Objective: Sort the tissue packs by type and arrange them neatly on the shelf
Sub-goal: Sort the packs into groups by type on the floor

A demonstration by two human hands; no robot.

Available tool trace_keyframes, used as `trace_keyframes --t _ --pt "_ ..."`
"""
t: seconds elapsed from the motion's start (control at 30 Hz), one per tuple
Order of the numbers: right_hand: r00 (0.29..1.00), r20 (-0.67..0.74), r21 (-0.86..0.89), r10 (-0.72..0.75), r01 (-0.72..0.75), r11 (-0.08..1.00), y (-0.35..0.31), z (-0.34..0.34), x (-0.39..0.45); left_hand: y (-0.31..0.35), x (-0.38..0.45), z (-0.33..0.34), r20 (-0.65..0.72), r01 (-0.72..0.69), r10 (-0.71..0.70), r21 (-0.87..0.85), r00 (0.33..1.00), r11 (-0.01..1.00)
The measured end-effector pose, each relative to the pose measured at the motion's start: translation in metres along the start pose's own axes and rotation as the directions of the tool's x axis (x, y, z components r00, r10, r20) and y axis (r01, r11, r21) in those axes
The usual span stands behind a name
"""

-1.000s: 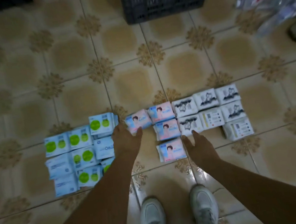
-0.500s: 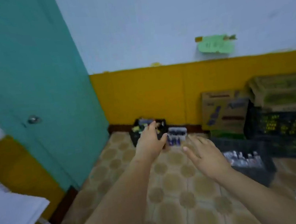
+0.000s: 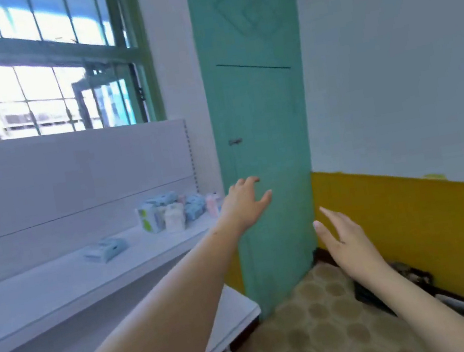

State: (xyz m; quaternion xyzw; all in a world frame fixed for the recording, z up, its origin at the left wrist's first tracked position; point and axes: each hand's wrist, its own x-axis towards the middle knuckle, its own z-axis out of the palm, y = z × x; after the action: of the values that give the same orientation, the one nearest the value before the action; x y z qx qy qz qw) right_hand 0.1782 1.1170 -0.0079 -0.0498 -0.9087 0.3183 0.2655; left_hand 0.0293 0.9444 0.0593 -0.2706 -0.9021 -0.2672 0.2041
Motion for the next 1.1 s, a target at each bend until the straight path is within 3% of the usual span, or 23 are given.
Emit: trace_keyframes --t 0.23,0.43,0.7,0.83,0.93,1.1 --pt "0.979 0.101 0.194 -0.177 0.155 0.969 -0.132 0.132 0.017 -0.162 -0.076 -0.109 -0.055 0.254 -0.251 0.053 0.966 0.966" --pt "0.938 0.179 0.262 -0.296 0.244 0.934 -0.198 0.213 0.051 -0.259 -0.106 -0.152 -0.126 0.425 -0.416 0.047 0.9 0.904" --pt "0.916 0.262 0.291 -0.305 0.226 0.929 -0.196 0.312 0.145 -0.371 -0.075 -0.145 -0.145 0.545 -0.534 0.05 0.833 0.837" --pt "0.922 0.289 0.316 -0.258 0.162 0.935 -0.195 0.353 0.201 -0.421 -0.038 -0.129 -0.059 0.586 -0.587 0.204 0.807 0.784" --pt "0.923 0.306 0.316 -0.235 0.134 0.939 -0.198 0.392 0.244 -0.461 -0.019 -0.117 -0.07 0.668 -0.68 0.286 0.73 0.687" --pt "0.929 0.317 0.231 -0.193 0.122 0.965 -0.206 0.46 0.28 -0.508 -0.012 -0.097 -0.087 0.79 -0.797 0.234 0.598 0.567"
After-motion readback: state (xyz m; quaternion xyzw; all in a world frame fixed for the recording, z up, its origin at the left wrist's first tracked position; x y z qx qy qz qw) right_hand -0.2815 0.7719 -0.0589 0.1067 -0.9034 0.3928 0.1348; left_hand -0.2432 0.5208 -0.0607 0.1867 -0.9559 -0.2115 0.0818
